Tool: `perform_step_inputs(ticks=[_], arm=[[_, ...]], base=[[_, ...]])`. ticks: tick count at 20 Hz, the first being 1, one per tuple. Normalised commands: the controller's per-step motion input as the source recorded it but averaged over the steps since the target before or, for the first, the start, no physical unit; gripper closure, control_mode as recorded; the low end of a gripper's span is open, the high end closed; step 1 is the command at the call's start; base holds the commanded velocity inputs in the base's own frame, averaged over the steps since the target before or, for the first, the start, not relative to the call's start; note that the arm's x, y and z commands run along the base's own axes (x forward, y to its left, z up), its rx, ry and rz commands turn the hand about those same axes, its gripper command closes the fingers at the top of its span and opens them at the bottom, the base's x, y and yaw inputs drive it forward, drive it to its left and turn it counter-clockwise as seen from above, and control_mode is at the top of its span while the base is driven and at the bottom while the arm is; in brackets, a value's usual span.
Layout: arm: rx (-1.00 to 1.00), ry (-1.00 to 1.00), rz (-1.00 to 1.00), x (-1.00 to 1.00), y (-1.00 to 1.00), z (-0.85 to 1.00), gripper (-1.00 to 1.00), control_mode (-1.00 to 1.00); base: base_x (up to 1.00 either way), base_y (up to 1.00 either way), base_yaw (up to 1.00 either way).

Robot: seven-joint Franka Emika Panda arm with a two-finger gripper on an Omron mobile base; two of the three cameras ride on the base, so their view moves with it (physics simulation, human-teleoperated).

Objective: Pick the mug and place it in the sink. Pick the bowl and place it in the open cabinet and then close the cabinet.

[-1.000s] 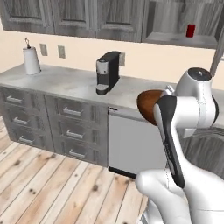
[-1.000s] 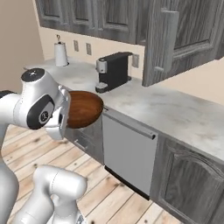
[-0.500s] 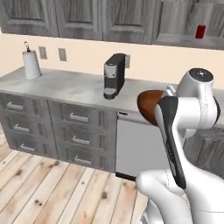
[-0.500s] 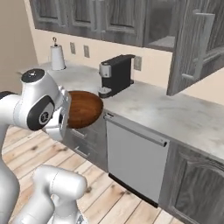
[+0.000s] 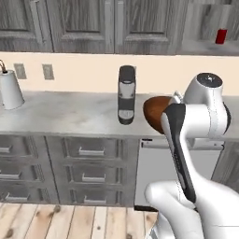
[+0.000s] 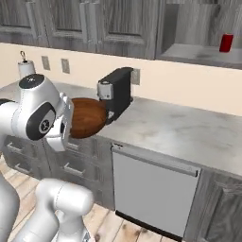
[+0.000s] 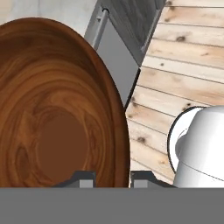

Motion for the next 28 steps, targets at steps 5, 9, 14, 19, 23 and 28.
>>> perform_step_inputs(ticks=[5,9,14,19,23,28], arm=[[0.00,0.00,0.00,0.00,0.00,0.00,1.00,1.00],[0.00,0.00,0.00,0.00,0.00,0.00,1.00,1.00],[0.00,0.00,0.00,0.00,0.00,0.00,1.00,1.00],[0.00,0.00,0.00,0.00,0.00,0.00,1.00,1.00],[0.00,0.00,0.00,0.00,0.00,0.00,1.00,1.00],[0.00,0.00,0.00,0.00,0.00,0.00,1.00,1.00]], base=[[0.67,0.30,-0.75],[0.42,0.04,-0.80],[0.09,-0.01,-0.60],[0.05,-0.13,-0.30],[0.55,0.06,-0.16],[0.68,-0.05,0.00]])
